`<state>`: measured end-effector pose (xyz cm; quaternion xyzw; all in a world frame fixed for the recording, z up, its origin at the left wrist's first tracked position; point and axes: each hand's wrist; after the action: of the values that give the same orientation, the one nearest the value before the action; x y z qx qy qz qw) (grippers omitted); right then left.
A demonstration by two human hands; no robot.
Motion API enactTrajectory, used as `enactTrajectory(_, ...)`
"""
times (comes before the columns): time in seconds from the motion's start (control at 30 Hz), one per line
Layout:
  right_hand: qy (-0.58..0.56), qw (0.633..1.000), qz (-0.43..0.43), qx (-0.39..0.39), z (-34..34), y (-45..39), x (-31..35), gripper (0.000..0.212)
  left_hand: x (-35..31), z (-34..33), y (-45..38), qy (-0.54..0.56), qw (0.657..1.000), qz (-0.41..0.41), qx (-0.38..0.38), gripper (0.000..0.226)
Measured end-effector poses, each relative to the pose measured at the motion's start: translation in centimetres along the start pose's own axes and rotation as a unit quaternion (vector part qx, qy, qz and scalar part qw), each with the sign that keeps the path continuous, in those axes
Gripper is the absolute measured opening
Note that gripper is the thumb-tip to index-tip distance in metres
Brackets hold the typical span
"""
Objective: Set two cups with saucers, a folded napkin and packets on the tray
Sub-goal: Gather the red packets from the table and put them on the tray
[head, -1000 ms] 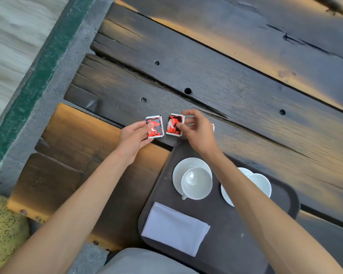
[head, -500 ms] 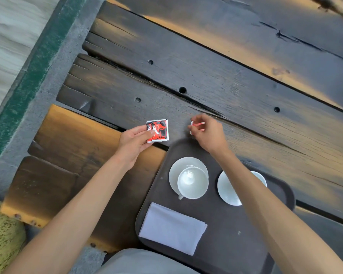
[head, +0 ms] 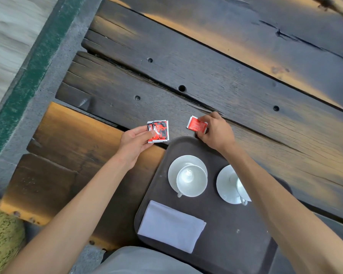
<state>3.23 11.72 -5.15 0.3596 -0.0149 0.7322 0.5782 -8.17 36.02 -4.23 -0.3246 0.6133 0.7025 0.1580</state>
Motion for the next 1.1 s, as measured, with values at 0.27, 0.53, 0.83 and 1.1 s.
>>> enactTrajectory(0.27, -0.009, 0.992, 0.019, -0.121, -0.6, 1.1, 0.3, 0.027, 0.3, 0.4, 0.4, -0.003, 1.000, 0.002, -0.007, 0.018)
enactTrajectory(0.53, -0.160, 0.978, -0.056, -0.121, 1.2, 1.4, 0.9, 0.022, -0.5, 0.7, 0.7, -0.004, 1.000, -0.017, -0.002, 0.021)
enactTrajectory(0.83, -0.315, 0.941, 0.082, 0.096, 3.8, 5.0, 5.2, 0.017, -2.0, 0.4, 3.1, -0.036, 0.995, -0.088, 0.024, 0.024)
enactTrajectory(1.1, -0.306, 0.945, 0.069, 0.095, 3.3, 8.6, 8.0, 0.053, -0.8, 0.6, 7.9, -0.059, 0.984, -0.137, 0.098, 0.028)
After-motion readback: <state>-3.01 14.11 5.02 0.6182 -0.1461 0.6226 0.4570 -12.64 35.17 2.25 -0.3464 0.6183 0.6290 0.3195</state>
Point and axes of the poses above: each hand's wrist, its own y-axis away from the middle knuckle, its own z-axis out of the back of the hand, x = y × z, and after that the axes turned 14 degrees about -y, right-handed
